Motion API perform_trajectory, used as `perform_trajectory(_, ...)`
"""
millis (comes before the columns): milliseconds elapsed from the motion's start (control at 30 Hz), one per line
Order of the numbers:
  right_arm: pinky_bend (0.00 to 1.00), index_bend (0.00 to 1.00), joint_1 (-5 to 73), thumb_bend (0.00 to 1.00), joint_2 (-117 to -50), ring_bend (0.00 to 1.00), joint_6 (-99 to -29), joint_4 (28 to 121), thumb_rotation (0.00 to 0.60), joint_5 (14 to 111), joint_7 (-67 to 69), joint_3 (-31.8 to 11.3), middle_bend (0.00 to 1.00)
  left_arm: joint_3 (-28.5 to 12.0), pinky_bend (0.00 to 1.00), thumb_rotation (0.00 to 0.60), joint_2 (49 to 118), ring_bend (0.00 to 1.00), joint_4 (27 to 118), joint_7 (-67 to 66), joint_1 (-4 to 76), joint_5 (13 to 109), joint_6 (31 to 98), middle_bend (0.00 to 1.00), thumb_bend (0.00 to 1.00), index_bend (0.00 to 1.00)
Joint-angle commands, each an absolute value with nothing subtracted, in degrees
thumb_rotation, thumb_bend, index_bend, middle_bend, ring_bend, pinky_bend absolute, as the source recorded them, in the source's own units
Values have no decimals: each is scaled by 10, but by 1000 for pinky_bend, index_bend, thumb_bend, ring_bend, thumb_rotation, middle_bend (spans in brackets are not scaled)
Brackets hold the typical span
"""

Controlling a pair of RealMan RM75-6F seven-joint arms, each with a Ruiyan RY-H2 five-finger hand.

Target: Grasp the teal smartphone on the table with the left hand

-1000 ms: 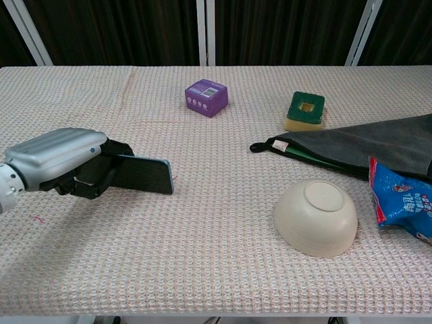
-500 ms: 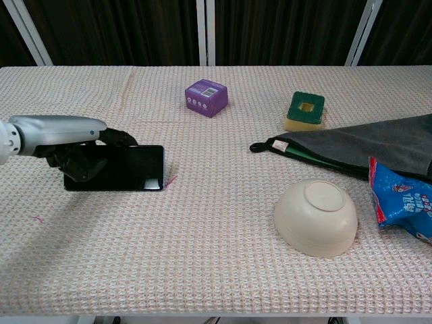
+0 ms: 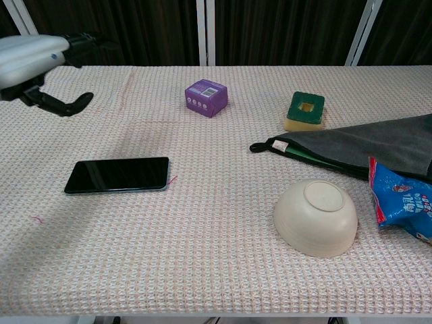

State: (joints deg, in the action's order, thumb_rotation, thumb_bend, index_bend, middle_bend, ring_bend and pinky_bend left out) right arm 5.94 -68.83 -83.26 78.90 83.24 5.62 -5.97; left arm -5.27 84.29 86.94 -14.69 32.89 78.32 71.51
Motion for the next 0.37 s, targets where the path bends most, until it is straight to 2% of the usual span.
perform_trajectory(33, 0, 0, 55, 304, -692, 0, -839, 781, 600, 838, 51, -54, 0, -7, 205, 600, 833, 13, 836, -153, 231, 838, 832, 50, 16, 19)
perform_trajectory(200, 0, 0, 38, 303, -710, 0, -858, 751, 600, 845, 32, -40, 0, 36, 204, 600, 809, 13, 818, -150, 144, 826, 896, 51, 0, 26)
perform_trajectory(367, 0, 0, 24, 302, -725, 0, -855, 725, 600, 838, 42, -29, 0, 46, 200, 600, 797, 14, 798, -112, 91, 813, 926, 52, 0, 26)
